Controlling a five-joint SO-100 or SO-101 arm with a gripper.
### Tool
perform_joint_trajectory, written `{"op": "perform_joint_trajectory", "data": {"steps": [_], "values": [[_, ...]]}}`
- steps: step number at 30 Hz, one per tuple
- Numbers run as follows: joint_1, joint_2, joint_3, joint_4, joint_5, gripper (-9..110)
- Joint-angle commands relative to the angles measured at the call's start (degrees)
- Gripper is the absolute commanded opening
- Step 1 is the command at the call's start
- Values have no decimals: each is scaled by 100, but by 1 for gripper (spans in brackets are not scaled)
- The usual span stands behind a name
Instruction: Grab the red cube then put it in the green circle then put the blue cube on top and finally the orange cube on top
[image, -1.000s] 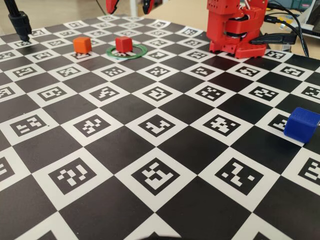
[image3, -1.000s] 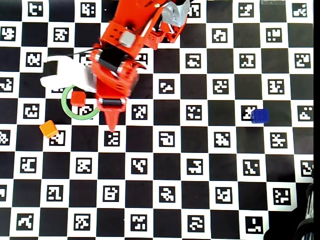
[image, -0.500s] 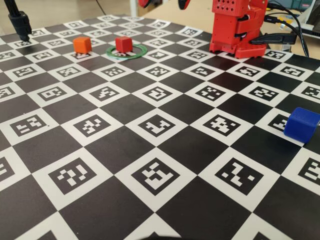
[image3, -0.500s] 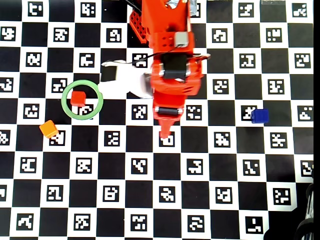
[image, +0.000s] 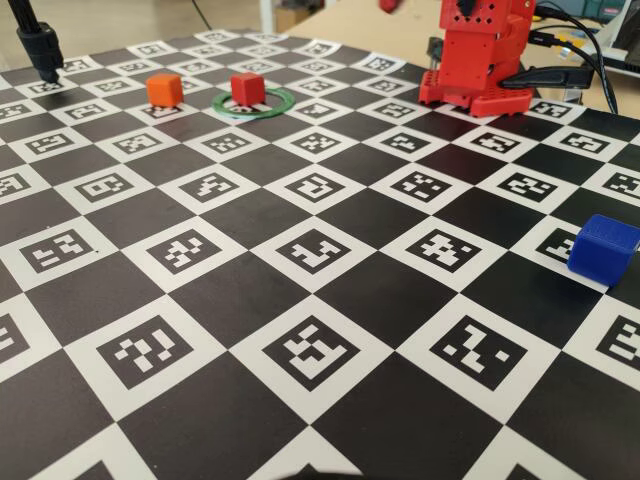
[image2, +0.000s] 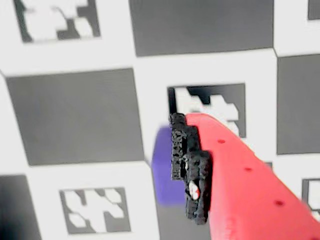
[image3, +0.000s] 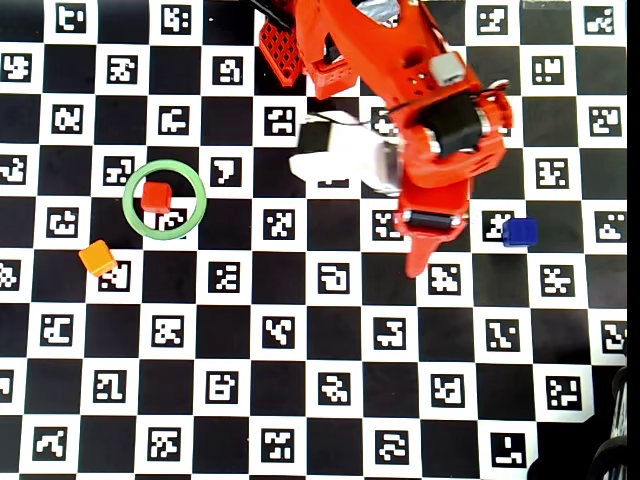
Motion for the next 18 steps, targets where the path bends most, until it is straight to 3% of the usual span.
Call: {"op": "perform_joint_trajectory", "data": {"steps": [1, 10, 18], "values": [[-606, -123, -668, -176, 316, 37], [-1204, -1248, -2048, -483, 1037, 39], [-2013, -1749, -2188, -729, 1055, 41]]}}
